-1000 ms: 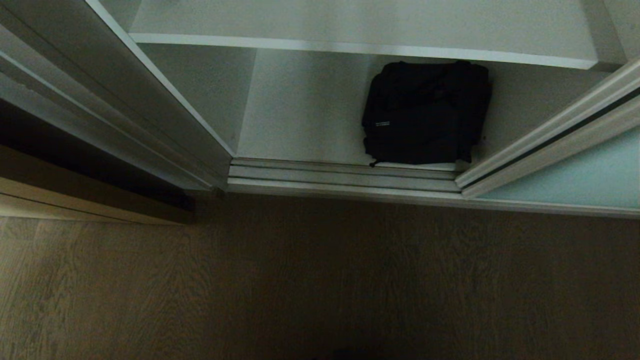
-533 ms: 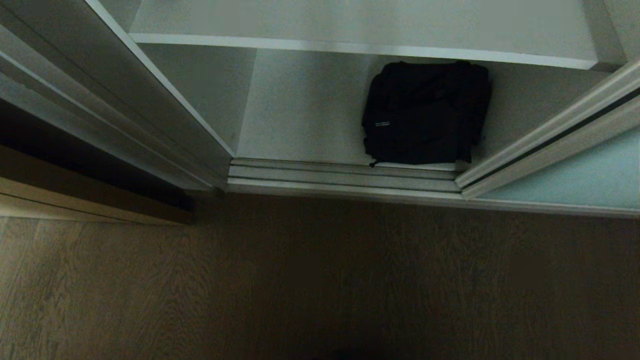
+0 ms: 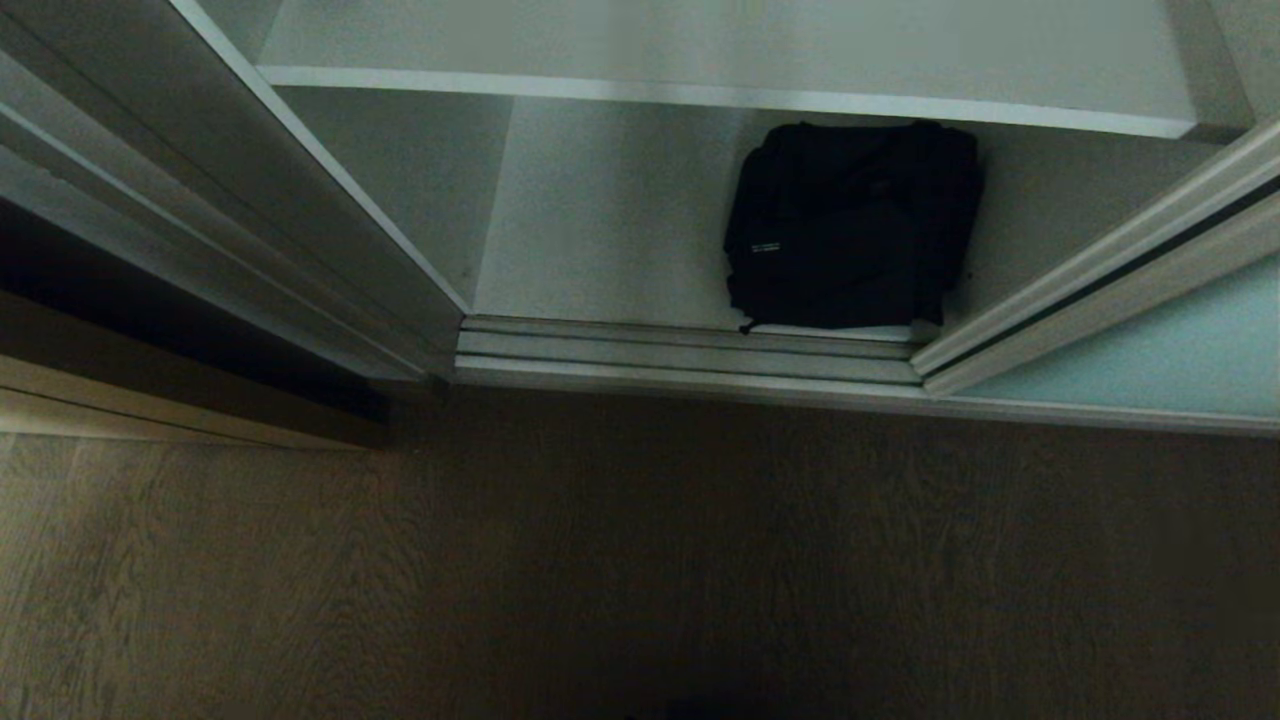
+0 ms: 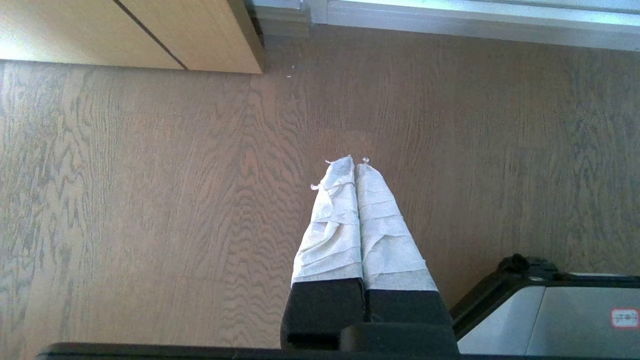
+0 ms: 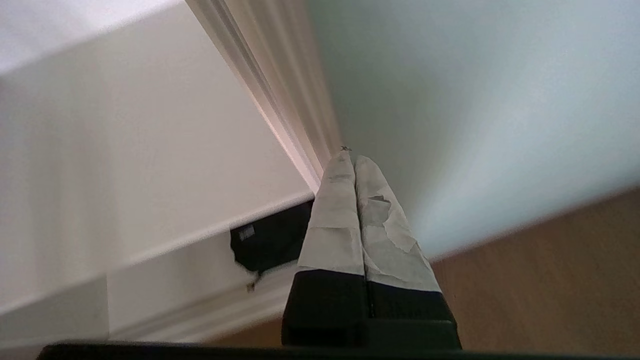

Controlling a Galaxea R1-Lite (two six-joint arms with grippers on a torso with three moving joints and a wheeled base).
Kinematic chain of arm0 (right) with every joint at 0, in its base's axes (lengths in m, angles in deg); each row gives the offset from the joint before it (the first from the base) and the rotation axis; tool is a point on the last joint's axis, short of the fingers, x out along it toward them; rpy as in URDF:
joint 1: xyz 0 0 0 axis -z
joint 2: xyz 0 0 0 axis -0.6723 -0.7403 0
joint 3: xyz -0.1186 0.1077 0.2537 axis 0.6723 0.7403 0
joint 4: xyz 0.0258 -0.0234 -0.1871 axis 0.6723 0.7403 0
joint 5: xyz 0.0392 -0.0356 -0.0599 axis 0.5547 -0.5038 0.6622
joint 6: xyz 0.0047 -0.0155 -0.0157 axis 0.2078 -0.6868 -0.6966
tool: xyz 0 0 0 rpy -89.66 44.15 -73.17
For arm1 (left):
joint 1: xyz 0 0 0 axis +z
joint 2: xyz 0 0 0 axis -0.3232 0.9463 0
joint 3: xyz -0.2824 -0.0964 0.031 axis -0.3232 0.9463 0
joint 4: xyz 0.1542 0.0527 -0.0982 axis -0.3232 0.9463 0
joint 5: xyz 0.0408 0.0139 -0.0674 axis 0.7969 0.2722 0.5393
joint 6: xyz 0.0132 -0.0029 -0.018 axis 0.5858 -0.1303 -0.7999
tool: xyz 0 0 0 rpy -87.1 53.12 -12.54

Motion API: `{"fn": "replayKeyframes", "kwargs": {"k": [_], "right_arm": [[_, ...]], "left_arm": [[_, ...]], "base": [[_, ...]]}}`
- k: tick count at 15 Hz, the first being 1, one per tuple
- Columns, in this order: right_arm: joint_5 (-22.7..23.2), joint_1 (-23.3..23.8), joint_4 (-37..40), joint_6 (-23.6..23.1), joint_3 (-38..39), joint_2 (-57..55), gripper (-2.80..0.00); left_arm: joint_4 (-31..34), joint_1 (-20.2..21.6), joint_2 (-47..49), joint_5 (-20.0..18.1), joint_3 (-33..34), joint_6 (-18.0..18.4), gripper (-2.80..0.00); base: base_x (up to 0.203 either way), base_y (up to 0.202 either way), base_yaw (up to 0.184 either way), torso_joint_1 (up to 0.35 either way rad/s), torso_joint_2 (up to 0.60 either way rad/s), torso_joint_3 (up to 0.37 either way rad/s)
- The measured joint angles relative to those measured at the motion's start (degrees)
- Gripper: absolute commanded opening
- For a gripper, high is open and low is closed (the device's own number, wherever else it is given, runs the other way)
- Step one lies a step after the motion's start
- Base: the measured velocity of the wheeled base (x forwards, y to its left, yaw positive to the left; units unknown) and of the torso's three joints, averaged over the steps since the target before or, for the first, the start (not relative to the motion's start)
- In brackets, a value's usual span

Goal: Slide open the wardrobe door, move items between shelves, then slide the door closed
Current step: Close the door

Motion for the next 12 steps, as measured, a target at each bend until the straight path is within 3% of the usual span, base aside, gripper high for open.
{"fn": "replayKeyframes", "kwargs": {"k": [5,8,12], "right_arm": [[0.03,1.26,-4.56,-6.54,0.02,-2.26,-2.80],[2.05,6.04,-5.56,-11.79,0.02,-2.43,-2.80],[6.77,13.02,-8.24,-14.30,0.37,-1.99,-2.80]], "left_arm": [[0.00,-0.02,0.00,0.00,0.00,0.00,-2.80],[0.00,-0.05,0.00,0.00,0.00,0.00,-2.80],[0.00,-0.02,0.00,-0.02,0.00,0.01,-2.80]], "base": [[0.000,0.000,0.000,0.000,0.00,0.000],[0.000,0.000,0.000,0.000,0.00,0.000],[0.000,0.000,0.000,0.000,0.00,0.000]]}}
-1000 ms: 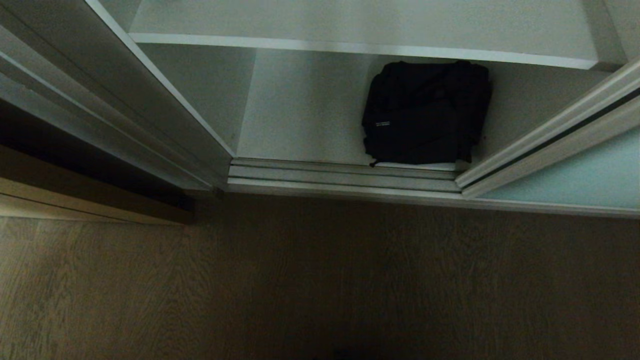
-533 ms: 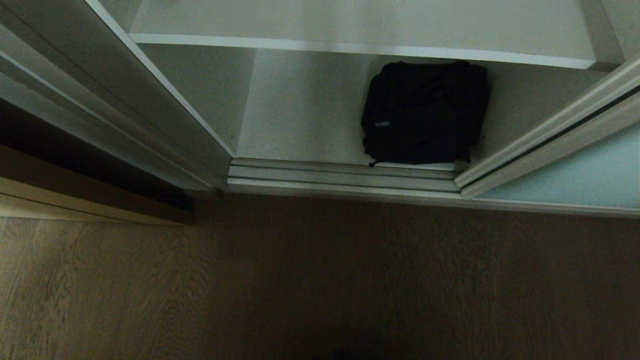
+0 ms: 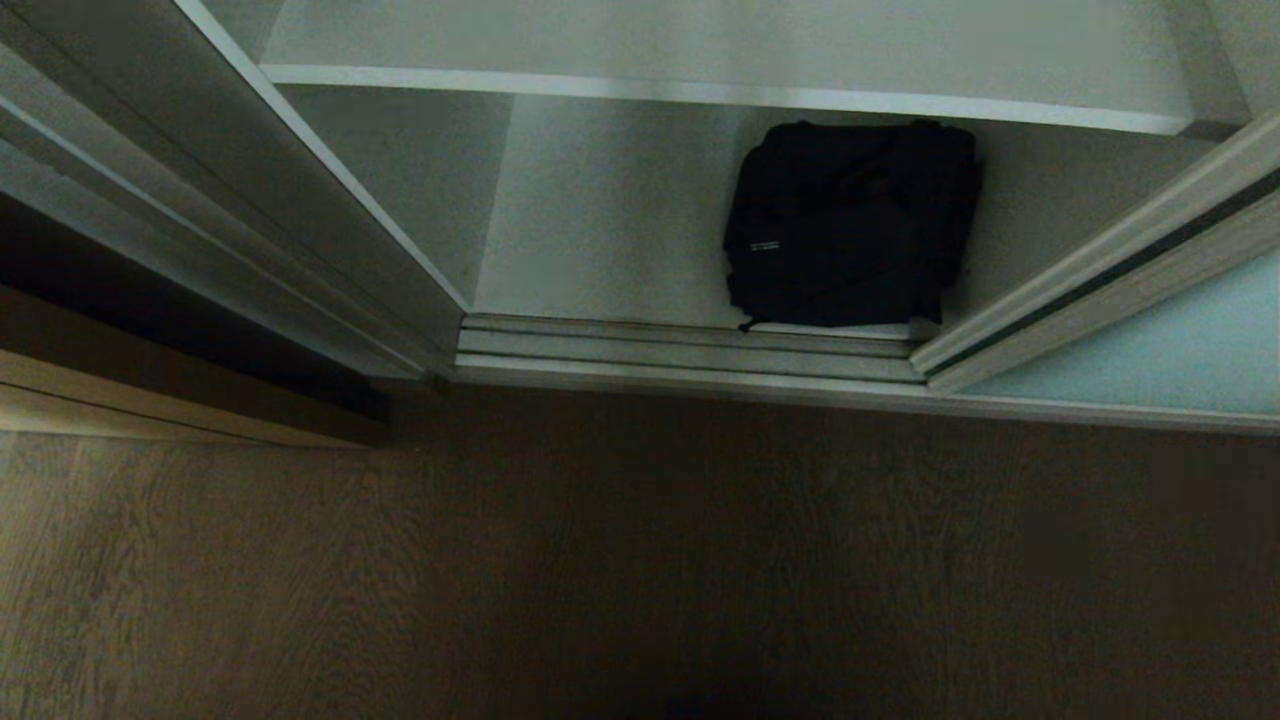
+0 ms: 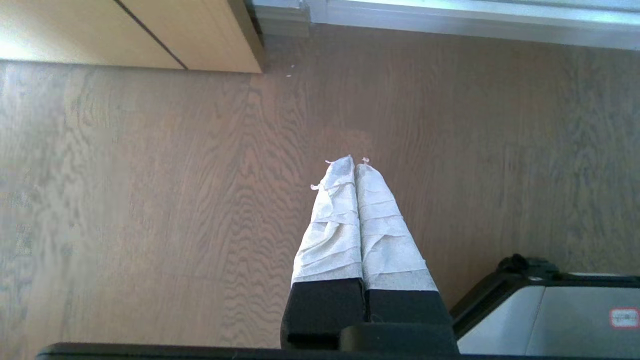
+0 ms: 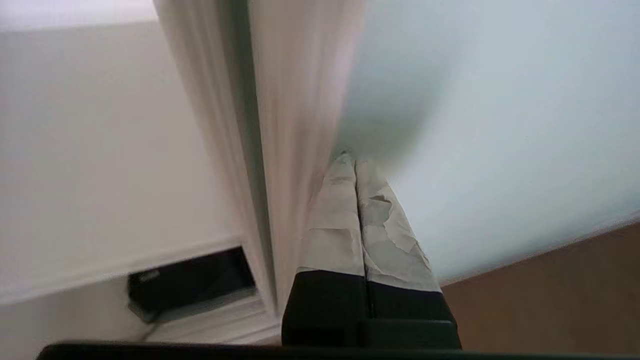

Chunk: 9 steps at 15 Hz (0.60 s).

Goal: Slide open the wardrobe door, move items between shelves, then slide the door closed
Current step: Close the door

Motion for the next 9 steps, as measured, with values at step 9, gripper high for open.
{"fn": "replayKeyframes", "kwargs": {"k": [9], "right_arm": [[0.92,-0.27,1.99,-0.71,5.05,2.96,-2.80]], "left_arm": [[0.00,0.00,0.00,0.02,0.00,0.00,-2.80]], "base": [[0.000,0.000,0.000,0.000,0.00,0.000]]}}
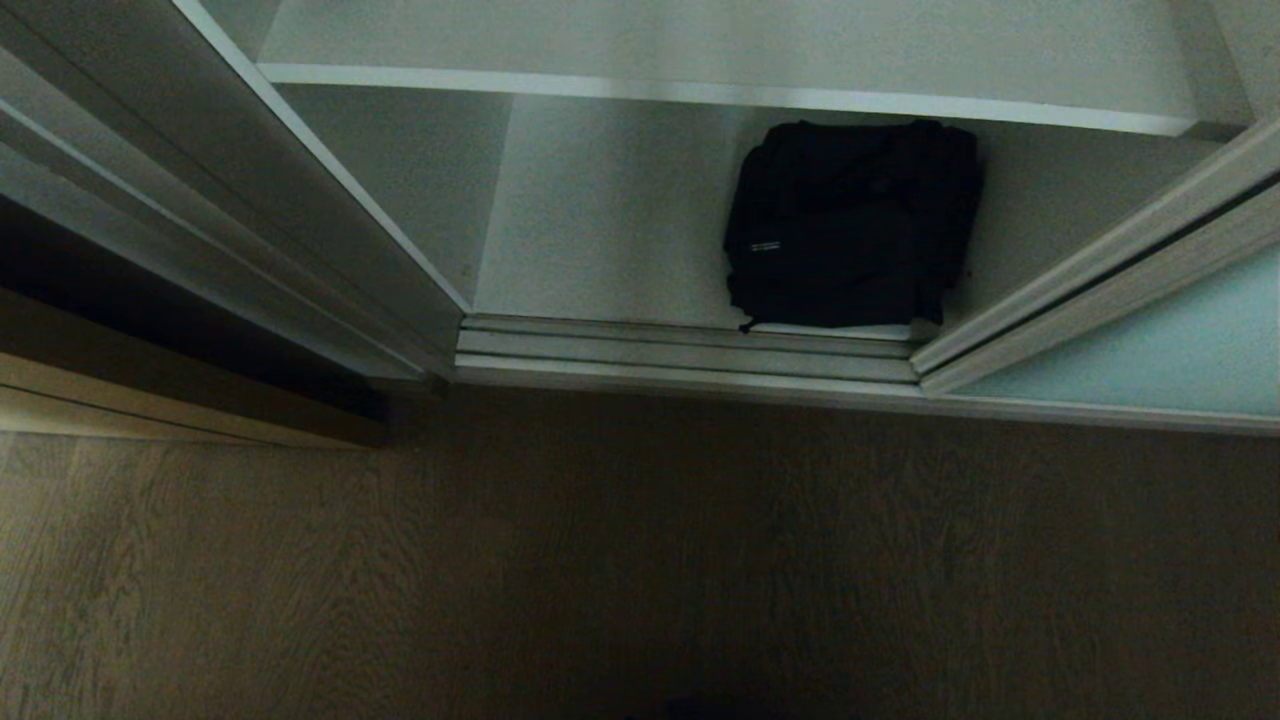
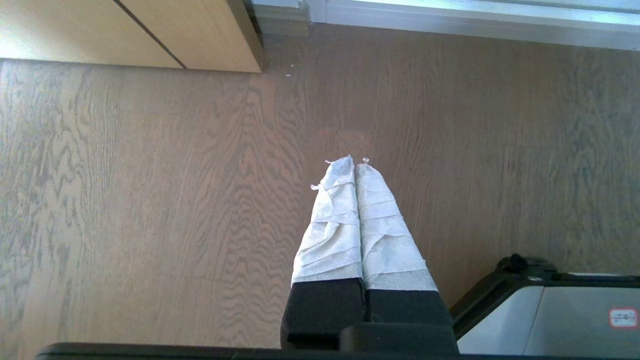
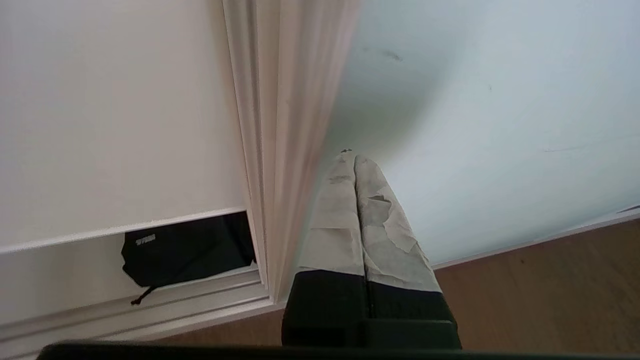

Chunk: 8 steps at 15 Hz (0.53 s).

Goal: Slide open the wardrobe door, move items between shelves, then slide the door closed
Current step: Close the door

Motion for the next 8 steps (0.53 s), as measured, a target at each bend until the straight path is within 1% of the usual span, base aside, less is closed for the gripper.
{"fn": "replayKeyframes", "kwargs": {"k": [3,8], "right_arm": [[1.84,-0.16,-0.34,0.22,2.04,0.04,-2.80],[4.13,-0.92,-4.12,0.07,2.82,-1.54,-2.80]], "left_arm": [[0.02,0.00,0.00,0.00,0.00,-0.01,-2.80],[0.00,0.05,0.00,0.00,0.00,-0.01,-2.80]], "base": [[0.000,0.000,0.000,0.000,0.00,0.000],[0.000,0.000,0.000,0.000,0.00,0.000]]}}
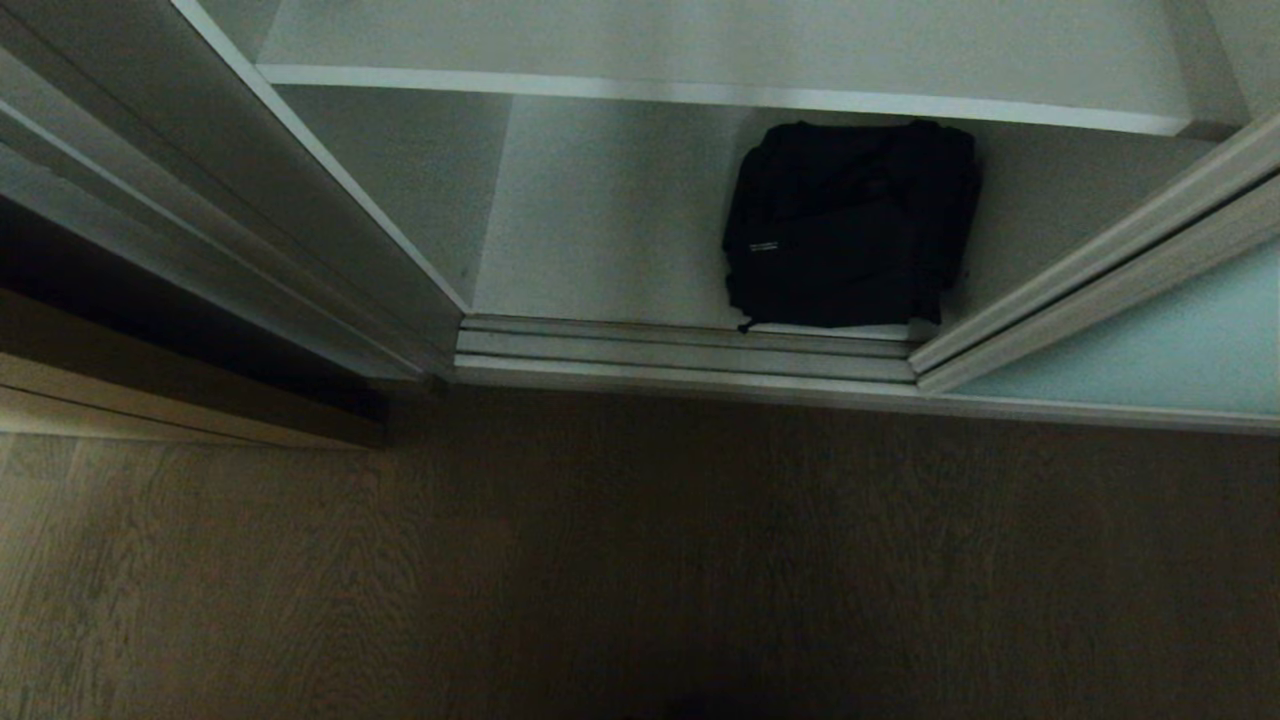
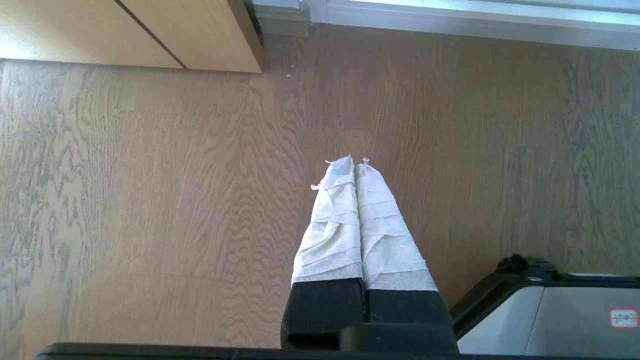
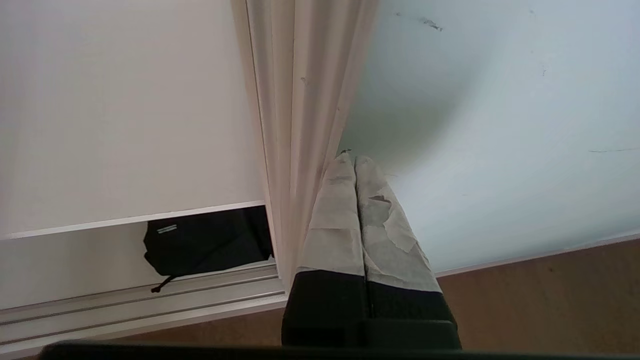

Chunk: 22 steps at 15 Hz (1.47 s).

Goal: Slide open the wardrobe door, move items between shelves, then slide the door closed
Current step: Close the door

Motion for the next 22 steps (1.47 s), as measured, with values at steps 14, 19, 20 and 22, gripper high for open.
{"fn": "replayKeyframes", "kwargs": {"k": [14,19,20,22], "right_arm": [[10.41,-11.32,-11.11,-10.58,11.26,-3.03,-2.80],[10.58,-24.14,-20.71,-18.08,14.77,-6.77,-2.80],[10.47,-27.15,-21.39,-19.77,14.61,-7.64,-2.80],[10.25,-33.08,-23.66,-22.17,14.53,-9.37,-2.80]], "left_arm": [[0.00,-0.07,0.00,0.00,0.00,0.00,-2.80],[0.00,-0.05,0.00,0.00,0.00,0.00,-2.80],[0.00,-0.05,0.00,0.00,0.00,0.00,-2.80],[0.00,-0.02,0.00,0.00,0.00,0.01,-2.80]], "base": [[0.000,0.000,0.000,0.000,0.00,0.000],[0.000,0.000,0.000,0.000,0.00,0.000],[0.000,0.000,0.000,0.000,0.00,0.000],[0.000,0.000,0.000,0.000,0.00,0.000]]}}
